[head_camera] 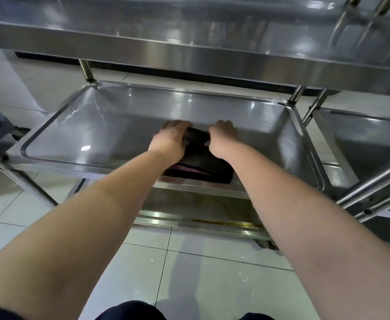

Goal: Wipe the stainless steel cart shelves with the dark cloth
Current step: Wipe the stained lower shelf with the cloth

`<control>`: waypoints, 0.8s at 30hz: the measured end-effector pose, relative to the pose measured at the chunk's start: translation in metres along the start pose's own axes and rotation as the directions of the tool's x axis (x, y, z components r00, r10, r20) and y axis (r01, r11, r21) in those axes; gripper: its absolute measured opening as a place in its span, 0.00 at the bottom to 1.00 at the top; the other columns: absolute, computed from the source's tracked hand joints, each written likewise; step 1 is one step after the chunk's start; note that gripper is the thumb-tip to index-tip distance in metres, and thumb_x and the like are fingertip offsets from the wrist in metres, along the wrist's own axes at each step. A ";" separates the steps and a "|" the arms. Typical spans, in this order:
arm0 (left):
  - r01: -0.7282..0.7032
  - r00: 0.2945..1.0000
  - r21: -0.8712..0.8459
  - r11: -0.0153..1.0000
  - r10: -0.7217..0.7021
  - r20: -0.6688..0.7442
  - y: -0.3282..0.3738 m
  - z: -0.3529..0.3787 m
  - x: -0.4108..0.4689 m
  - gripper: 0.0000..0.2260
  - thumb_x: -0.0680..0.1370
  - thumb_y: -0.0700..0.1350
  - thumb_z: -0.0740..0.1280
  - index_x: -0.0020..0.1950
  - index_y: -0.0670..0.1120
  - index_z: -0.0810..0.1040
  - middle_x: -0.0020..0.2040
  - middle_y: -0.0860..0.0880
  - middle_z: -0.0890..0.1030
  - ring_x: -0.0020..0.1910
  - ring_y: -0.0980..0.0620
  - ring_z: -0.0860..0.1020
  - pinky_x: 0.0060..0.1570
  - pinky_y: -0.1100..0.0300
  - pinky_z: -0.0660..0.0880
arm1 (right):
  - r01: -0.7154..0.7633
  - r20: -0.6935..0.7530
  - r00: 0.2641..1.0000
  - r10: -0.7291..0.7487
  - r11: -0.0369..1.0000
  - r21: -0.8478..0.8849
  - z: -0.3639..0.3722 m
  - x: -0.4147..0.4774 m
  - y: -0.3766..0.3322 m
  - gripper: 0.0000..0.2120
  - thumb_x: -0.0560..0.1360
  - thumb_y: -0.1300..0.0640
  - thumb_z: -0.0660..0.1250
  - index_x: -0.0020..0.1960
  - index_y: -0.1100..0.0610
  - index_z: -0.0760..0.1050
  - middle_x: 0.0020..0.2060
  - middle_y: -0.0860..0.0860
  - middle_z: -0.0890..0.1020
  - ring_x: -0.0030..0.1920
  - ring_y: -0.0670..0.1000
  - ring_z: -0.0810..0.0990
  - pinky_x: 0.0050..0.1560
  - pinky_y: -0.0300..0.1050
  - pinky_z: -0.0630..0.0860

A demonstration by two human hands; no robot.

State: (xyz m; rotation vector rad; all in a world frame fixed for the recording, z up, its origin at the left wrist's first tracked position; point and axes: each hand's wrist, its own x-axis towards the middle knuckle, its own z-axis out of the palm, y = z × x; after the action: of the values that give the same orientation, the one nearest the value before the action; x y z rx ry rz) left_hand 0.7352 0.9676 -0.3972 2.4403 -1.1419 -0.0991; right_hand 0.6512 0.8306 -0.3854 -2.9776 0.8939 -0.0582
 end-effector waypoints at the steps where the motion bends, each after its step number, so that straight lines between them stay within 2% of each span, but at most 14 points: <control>1: -0.054 0.997 0.067 0.996 0.050 0.055 0.004 -0.009 0.004 0.27 0.80 0.44 0.66 0.77 0.56 0.62 0.78 0.50 0.61 0.78 0.45 0.54 0.72 0.43 0.60 | 0.014 -0.017 1.000 -0.013 0.999 0.038 -0.012 -0.007 0.002 0.13 0.79 0.53 0.67 0.62 0.56 0.76 0.59 0.57 0.73 0.61 0.60 0.71 0.58 0.52 0.72; 3: -0.160 0.980 0.186 0.969 0.134 0.144 0.016 -0.026 0.008 0.29 0.79 0.49 0.68 0.77 0.58 0.60 0.81 0.54 0.52 0.79 0.47 0.43 0.75 0.38 0.50 | 0.048 -0.028 0.999 -0.045 0.988 0.146 -0.037 -0.026 0.010 0.11 0.79 0.53 0.66 0.60 0.53 0.76 0.57 0.55 0.74 0.59 0.59 0.73 0.57 0.53 0.74; 4: -0.205 0.972 0.208 0.957 0.175 0.154 0.023 -0.034 0.006 0.28 0.79 0.51 0.68 0.76 0.58 0.62 0.81 0.54 0.52 0.80 0.48 0.42 0.75 0.37 0.47 | 0.064 -0.031 0.998 -0.059 0.977 0.204 -0.046 -0.037 0.016 0.08 0.79 0.53 0.66 0.57 0.52 0.75 0.54 0.54 0.76 0.56 0.59 0.75 0.56 0.53 0.75; 6: -0.293 0.955 0.217 0.931 0.274 0.113 0.039 -0.050 -0.003 0.23 0.78 0.53 0.69 0.71 0.54 0.69 0.76 0.50 0.65 0.79 0.48 0.51 0.74 0.36 0.44 | 0.089 -0.076 0.995 -0.071 0.960 0.265 -0.061 -0.064 0.030 0.06 0.79 0.53 0.66 0.54 0.52 0.75 0.51 0.52 0.79 0.53 0.59 0.77 0.54 0.54 0.76; 8: -0.378 0.924 0.248 0.892 0.381 0.036 0.056 -0.059 -0.023 0.18 0.77 0.53 0.69 0.64 0.50 0.74 0.63 0.48 0.77 0.71 0.46 0.68 0.74 0.38 0.49 | 0.138 -0.176 0.979 -0.099 0.965 0.224 -0.072 -0.095 0.045 0.09 0.78 0.56 0.66 0.58 0.53 0.77 0.55 0.52 0.81 0.55 0.59 0.77 0.56 0.52 0.73; 10: -0.492 0.842 0.274 0.827 0.531 -0.091 0.071 -0.058 -0.048 0.13 0.76 0.51 0.71 0.58 0.47 0.76 0.52 0.47 0.82 0.58 0.41 0.77 0.69 0.40 0.60 | 0.208 -0.320 0.937 -0.143 0.962 0.177 -0.078 -0.130 0.059 0.12 0.77 0.62 0.66 0.60 0.56 0.79 0.56 0.53 0.82 0.57 0.58 0.78 0.58 0.51 0.69; 12: -0.587 0.725 0.297 0.753 0.652 -0.222 0.078 -0.044 -0.074 0.12 0.74 0.50 0.73 0.53 0.47 0.78 0.45 0.48 0.82 0.47 0.42 0.80 0.57 0.44 0.70 | 0.264 -0.460 0.871 -0.170 0.953 0.147 -0.073 -0.166 0.075 0.14 0.73 0.66 0.65 0.57 0.59 0.81 0.53 0.53 0.83 0.55 0.58 0.79 0.56 0.53 0.70; 14: -0.639 0.672 0.273 0.719 0.695 -0.255 0.082 -0.020 -0.100 0.10 0.75 0.50 0.72 0.53 0.47 0.79 0.43 0.50 0.82 0.42 0.43 0.80 0.50 0.49 0.70 | 0.282 -0.502 0.846 -0.180 0.950 0.133 -0.051 -0.197 0.091 0.16 0.70 0.66 0.64 0.55 0.59 0.82 0.50 0.53 0.84 0.52 0.55 0.78 0.54 0.52 0.71; 17: -0.661 0.711 0.200 0.723 0.689 -0.141 0.080 0.034 -0.133 0.10 0.74 0.49 0.72 0.53 0.48 0.80 0.41 0.50 0.82 0.41 0.44 0.80 0.45 0.52 0.71 | 0.256 -0.401 0.902 -0.159 0.945 0.201 0.009 -0.232 0.110 0.15 0.69 0.65 0.63 0.53 0.60 0.82 0.48 0.53 0.84 0.51 0.52 0.76 0.53 0.49 0.70; 20: -0.622 0.783 0.095 0.777 0.617 0.082 0.065 0.104 -0.158 0.09 0.75 0.47 0.73 0.52 0.47 0.80 0.42 0.49 0.82 0.41 0.43 0.81 0.44 0.52 0.72 | 0.194 -0.257 0.959 -0.121 0.940 0.281 0.081 -0.259 0.117 0.14 0.69 0.66 0.66 0.52 0.60 0.83 0.47 0.53 0.84 0.49 0.55 0.80 0.52 0.51 0.74; 22: -0.542 0.815 0.015 0.840 0.521 0.253 0.053 0.146 -0.167 0.07 0.79 0.47 0.68 0.56 0.48 0.78 0.47 0.49 0.82 0.48 0.43 0.80 0.49 0.52 0.69 | 0.172 -0.187 0.975 -0.116 0.933 0.316 0.129 -0.270 0.120 0.13 0.68 0.69 0.69 0.51 0.60 0.83 0.46 0.53 0.84 0.47 0.55 0.80 0.51 0.50 0.75; 24: -0.429 0.839 -0.058 0.902 0.421 0.346 0.039 0.184 -0.172 0.09 0.81 0.46 0.64 0.60 0.49 0.77 0.54 0.50 0.80 0.55 0.45 0.77 0.52 0.55 0.65 | 0.165 -0.147 0.982 -0.120 0.923 0.348 0.174 -0.277 0.123 0.12 0.68 0.68 0.68 0.50 0.60 0.82 0.44 0.52 0.84 0.45 0.55 0.80 0.46 0.52 0.76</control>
State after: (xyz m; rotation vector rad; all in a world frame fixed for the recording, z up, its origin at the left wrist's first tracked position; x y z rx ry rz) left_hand 0.5491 1.0080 -0.5671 2.1731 -1.8273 -0.3994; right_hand 0.3602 0.8838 -0.5721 -2.7077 0.5943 -0.3718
